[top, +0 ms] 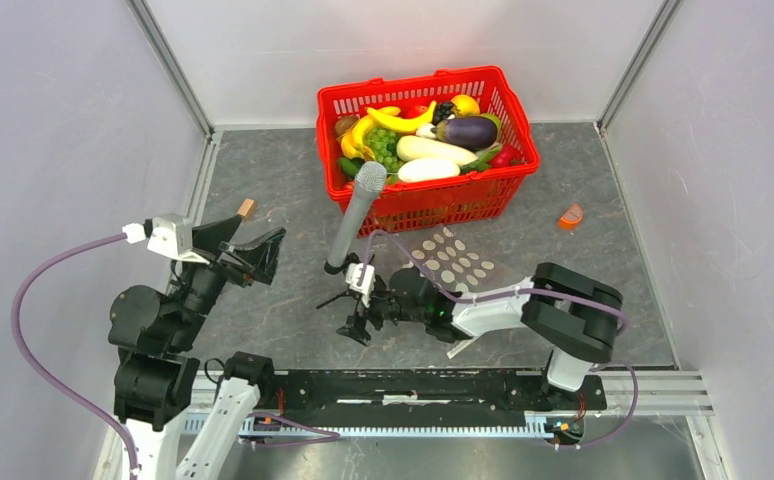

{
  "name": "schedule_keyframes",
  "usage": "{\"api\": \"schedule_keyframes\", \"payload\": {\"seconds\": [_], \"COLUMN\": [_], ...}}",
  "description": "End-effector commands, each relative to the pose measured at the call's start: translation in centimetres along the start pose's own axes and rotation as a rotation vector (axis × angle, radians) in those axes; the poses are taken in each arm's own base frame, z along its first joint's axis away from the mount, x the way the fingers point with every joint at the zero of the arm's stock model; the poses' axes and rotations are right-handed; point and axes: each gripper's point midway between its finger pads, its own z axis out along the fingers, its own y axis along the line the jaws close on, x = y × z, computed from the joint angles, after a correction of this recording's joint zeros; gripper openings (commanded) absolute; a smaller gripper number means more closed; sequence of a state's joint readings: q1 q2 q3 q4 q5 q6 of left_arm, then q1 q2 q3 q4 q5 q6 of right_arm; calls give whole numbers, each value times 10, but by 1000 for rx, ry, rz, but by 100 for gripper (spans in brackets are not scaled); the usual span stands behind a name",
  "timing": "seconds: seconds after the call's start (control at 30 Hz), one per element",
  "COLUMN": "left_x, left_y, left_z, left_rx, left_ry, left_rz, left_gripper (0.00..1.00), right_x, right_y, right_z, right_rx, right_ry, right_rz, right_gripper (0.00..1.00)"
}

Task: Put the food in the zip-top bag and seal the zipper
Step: Move the distractor to the center of the board.

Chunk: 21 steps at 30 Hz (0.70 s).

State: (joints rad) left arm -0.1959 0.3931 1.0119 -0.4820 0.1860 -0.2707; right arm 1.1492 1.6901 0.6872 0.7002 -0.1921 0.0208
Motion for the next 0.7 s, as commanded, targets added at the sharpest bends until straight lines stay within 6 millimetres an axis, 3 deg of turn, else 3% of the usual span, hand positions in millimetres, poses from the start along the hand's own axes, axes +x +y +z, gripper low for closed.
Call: {"api": "schedule_keyframes", "payload": {"seconds": [0.0, 0.2, 0.3, 0.43, 0.67], "left_x": [-18, -22, -21, -19, -19], "left_y": [-4, -11, -17, -34, -80], "left_z": [-11, -10, -8, -7, -8], "left_rx": [8, 44, 84, 185, 466], "left_ry": [-47, -47, -33, -15, 31], "left_rz": [79, 81, 88, 93, 94], "left_gripper": [100, 100, 100, 100, 100], "right_x": [-25, -30, -36, -37, -31], "right_y": [20, 34, 36, 33, 7], "right_z": [26, 49, 41, 13, -67], "right_rx": [-145, -231, -225, -181, 51], "right_ry": [-76, -71, -98, -101, -133], "right_rz": [-6, 18, 8, -6, -12], "right_gripper": [98, 98, 98, 98, 98]}}
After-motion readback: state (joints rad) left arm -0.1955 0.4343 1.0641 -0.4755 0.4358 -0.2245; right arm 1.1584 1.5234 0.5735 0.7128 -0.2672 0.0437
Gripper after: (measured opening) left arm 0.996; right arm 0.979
